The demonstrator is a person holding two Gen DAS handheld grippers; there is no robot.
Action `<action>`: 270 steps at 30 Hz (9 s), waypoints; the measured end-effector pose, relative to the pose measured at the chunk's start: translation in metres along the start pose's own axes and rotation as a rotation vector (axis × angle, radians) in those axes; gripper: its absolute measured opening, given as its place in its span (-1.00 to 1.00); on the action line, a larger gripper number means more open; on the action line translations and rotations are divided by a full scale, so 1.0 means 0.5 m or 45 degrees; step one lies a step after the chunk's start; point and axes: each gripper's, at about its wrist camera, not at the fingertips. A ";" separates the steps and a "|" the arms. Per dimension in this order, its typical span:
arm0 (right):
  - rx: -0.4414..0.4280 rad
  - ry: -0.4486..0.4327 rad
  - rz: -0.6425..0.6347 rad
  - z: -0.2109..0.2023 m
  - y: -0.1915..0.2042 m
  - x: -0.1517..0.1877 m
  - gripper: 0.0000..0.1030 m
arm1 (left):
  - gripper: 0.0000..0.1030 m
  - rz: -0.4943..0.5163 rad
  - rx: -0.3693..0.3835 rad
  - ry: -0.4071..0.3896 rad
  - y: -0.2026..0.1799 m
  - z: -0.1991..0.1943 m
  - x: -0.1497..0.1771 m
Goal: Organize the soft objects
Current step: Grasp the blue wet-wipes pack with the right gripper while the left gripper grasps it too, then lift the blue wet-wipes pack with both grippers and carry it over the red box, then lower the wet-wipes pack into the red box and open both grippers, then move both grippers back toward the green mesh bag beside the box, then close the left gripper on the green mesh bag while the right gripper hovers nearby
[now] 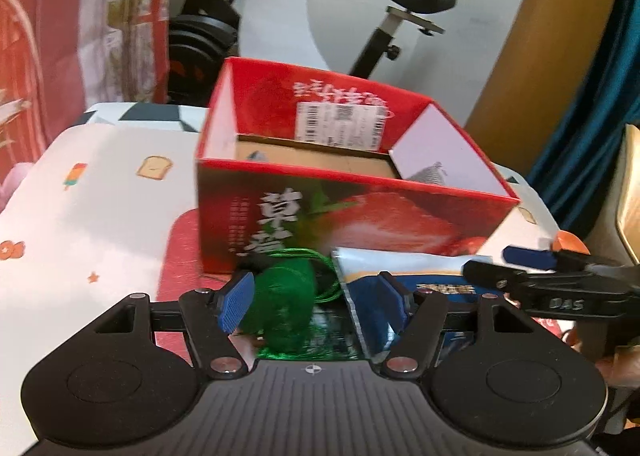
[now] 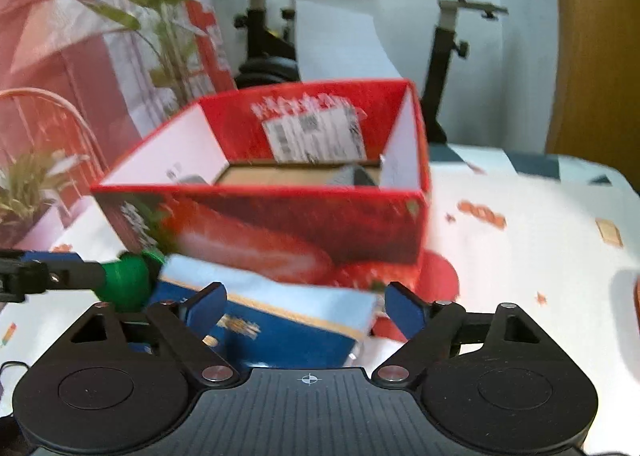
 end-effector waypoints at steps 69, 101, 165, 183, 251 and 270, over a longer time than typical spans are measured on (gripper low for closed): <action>-0.303 0.123 -0.186 -0.049 -0.042 -0.054 -0.42 | 0.14 -0.037 0.322 0.209 -0.033 0.130 -0.027; -0.184 -0.209 -0.472 -0.073 0.038 -0.385 -0.51 | 0.13 0.095 0.248 -0.281 -0.019 -0.051 -0.273; 0.119 0.312 -0.219 0.203 0.024 -0.389 -0.02 | 0.14 0.127 -0.017 0.240 0.017 0.189 -0.320; -0.048 -0.209 -0.130 -0.040 0.030 -0.180 -0.01 | 0.14 0.112 -0.006 -0.055 0.012 -0.031 -0.148; -0.145 0.086 -0.220 0.029 0.104 0.035 -0.57 | -0.26 -0.209 0.334 0.069 0.027 0.031 -0.019; -0.144 0.115 -0.301 0.042 0.133 0.024 -0.57 | -0.26 -0.497 0.288 0.118 0.162 0.081 0.012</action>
Point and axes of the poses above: each gripper's, at about its wrist camera, not at the fingertips, and z roughly the way its jaws point, y to its left, x to its underside, and after that the axes turned 11 degrees about y, right-handed
